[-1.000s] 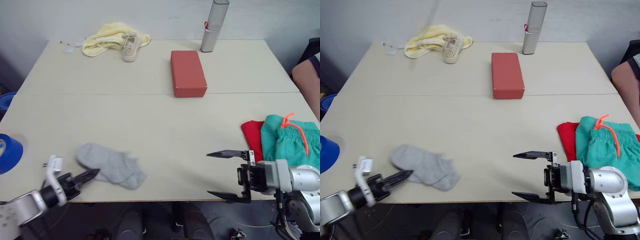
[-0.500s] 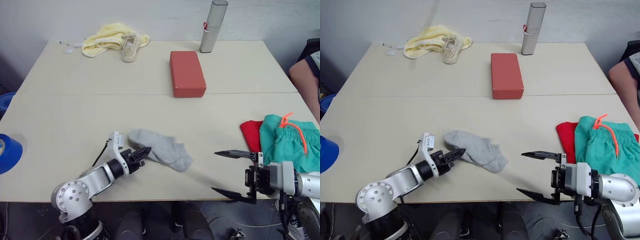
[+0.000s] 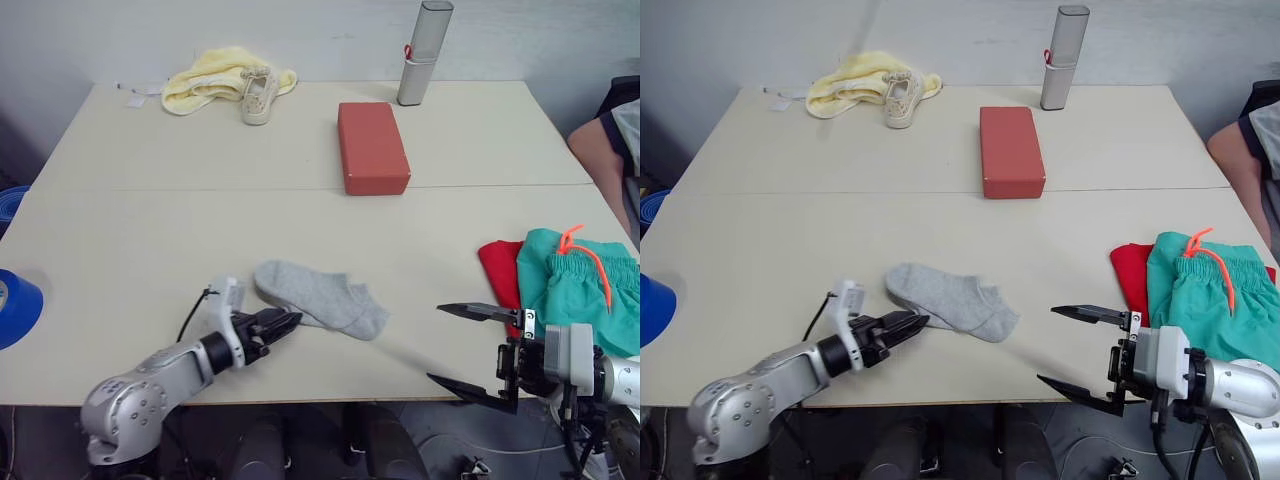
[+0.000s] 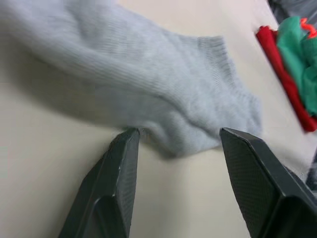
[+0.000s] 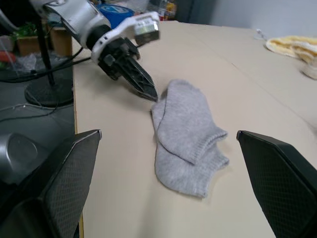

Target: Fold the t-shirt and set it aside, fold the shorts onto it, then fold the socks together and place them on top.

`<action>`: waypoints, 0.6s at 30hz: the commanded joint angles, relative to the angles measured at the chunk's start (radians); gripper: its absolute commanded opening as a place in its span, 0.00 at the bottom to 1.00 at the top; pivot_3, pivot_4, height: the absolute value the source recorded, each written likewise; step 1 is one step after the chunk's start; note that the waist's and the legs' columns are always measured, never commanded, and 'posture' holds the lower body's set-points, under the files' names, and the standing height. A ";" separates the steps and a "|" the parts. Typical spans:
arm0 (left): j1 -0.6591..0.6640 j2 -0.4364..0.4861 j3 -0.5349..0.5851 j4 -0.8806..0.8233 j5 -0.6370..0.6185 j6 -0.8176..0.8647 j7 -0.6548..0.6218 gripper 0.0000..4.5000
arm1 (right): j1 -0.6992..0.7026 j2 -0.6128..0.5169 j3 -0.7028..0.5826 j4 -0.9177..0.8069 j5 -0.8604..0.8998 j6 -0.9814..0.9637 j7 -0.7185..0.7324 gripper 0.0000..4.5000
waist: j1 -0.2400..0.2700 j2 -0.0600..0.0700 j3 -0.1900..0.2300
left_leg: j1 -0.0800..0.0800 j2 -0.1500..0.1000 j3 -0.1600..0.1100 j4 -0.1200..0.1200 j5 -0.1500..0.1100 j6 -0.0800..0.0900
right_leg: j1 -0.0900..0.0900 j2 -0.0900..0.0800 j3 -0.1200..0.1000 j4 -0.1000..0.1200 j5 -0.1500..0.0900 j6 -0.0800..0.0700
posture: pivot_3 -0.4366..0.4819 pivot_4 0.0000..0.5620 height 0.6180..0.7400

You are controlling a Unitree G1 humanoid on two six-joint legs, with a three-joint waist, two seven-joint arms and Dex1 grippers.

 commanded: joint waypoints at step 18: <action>-0.480 0.479 -0.162 0.589 0.099 0.013 -0.529 0.99 | -0.528 -0.013 0.262 -0.019 0.453 0.914 -0.742 1.00 | -0.003 0.003 0.002 | -0.008 0.000 -0.001 -0.002 0.001 0.000 | -0.007 -0.003 -0.003 -0.001 0.000 -0.001 | 0.48 0.27 1.00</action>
